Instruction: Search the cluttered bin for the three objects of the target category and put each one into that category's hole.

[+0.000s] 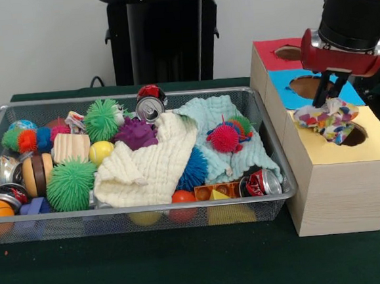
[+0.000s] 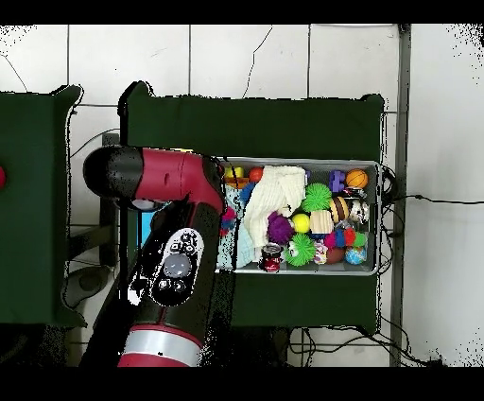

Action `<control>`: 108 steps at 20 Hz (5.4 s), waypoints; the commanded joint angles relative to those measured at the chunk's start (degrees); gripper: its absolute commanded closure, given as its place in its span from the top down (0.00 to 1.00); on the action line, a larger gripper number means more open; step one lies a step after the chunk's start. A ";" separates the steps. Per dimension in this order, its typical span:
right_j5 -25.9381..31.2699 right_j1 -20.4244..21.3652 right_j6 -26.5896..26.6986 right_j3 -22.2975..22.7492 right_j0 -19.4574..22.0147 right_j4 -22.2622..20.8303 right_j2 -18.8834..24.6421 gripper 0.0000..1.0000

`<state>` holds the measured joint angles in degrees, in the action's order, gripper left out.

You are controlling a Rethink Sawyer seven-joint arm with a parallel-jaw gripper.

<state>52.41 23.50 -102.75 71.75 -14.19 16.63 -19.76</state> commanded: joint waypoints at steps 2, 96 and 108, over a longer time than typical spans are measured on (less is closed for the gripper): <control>-10.09 -3.18 -12.73 -1.61 2.40 2.26 5.41 0.00; 21.91 -22.00 -17.29 -21.31 4.21 7.02 2.93 0.00; 25.27 -25.80 -13.91 -21.38 4.04 5.33 2.38 0.00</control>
<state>70.64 3.48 -107.39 45.89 -12.09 23.89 -23.33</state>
